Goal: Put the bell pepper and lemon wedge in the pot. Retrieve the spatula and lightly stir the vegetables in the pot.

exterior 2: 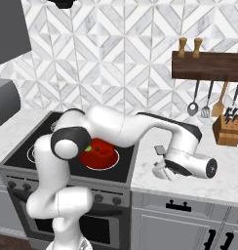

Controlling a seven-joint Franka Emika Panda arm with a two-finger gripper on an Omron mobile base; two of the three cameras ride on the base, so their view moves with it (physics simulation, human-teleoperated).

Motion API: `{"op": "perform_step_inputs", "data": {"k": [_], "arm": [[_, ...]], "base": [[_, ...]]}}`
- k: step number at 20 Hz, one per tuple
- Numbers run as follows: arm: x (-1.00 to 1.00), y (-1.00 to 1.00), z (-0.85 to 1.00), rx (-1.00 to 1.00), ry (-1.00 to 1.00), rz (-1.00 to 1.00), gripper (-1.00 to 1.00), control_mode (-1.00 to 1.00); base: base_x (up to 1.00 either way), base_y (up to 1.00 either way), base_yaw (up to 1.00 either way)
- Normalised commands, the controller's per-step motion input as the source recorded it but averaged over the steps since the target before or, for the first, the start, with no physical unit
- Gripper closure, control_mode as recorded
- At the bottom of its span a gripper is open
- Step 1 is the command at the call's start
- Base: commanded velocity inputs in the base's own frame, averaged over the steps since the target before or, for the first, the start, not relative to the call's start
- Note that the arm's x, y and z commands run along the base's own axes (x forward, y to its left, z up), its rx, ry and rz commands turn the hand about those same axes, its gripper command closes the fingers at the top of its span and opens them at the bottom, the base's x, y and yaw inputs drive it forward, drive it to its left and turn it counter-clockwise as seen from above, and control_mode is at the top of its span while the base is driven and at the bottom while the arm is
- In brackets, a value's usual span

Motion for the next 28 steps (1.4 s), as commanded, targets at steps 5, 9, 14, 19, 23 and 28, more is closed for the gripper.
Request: {"op": "perform_step_inputs", "data": {"k": [5,9,14,19,23,28], "arm": [[0.01,-0.41,-0.61,0.12,0.0,-0.02,-1.0,-1.0],[0.01,-0.57,-0.41,0.05,0.0,0.0,-1.0,-1.0],[0.2,-0.62,-0.2,0.04,0.02,0.01,-1.0,-1.0],[0.18,-0.68,-0.15,0.05,0.0,0.06,-1.0,-1.0],[0.01,-0.8,-0.14,0.09,0.01,0.07,-1.0,-1.0],[0.0,-0.86,-0.03,0.16,0.02,0.09,-1.0,-1.0]], "base": [[0.0,0.0,0.0],[0.0,0.0,0.0],[0.0,0.0,0.0],[0.0,0.0,0.0],[0.0,0.0,0.0],[0.0,0.0,0.0]]}}
